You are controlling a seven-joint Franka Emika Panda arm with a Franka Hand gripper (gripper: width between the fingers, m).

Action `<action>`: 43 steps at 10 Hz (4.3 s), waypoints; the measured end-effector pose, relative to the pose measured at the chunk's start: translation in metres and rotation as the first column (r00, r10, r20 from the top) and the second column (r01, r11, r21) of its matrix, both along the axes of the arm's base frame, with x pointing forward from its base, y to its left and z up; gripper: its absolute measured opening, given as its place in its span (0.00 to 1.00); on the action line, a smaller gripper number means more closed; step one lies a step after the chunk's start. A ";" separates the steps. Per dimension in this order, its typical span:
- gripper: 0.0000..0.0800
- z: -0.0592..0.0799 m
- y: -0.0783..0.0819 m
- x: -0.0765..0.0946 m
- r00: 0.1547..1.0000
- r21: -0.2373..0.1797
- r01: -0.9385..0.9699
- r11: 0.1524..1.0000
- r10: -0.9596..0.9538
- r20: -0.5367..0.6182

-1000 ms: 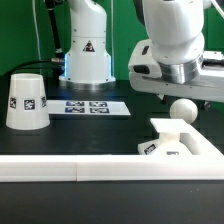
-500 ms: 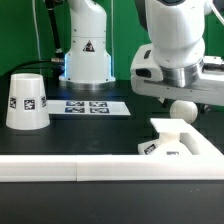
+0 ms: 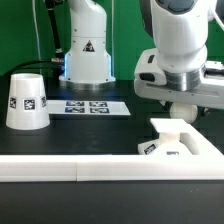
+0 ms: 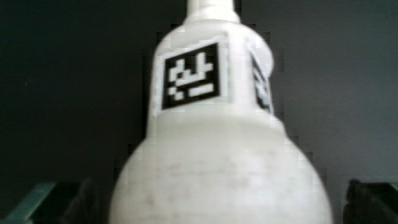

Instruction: Assemble lamp

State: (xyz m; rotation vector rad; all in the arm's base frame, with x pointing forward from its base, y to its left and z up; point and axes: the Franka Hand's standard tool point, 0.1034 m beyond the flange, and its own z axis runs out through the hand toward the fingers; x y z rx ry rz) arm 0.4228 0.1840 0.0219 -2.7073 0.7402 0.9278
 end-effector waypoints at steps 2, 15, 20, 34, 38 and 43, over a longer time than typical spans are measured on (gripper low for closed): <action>0.87 -0.003 -0.001 -0.003 1.000 -0.004 0.002 1.000 -0.002 0.000; 0.72 0.052 -0.071 0.045 1.000 0.068 0.025 0.997 -0.025 0.001; 0.72 0.048 -0.070 0.059 0.980 -0.006 0.012 1.000 -0.010 0.197; 0.72 0.118 -0.074 0.136 0.394 -0.336 -0.141 0.931 0.364 0.844; 0.72 0.114 -0.073 0.134 0.305 -0.354 -0.099 0.930 0.367 0.879; 0.72 0.128 -0.093 0.153 0.171 -0.514 -0.267 0.815 0.565 0.807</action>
Offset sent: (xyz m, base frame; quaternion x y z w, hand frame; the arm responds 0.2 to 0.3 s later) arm 0.0011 0.0002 -0.0055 -0.0017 0.0030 0.0005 1.0000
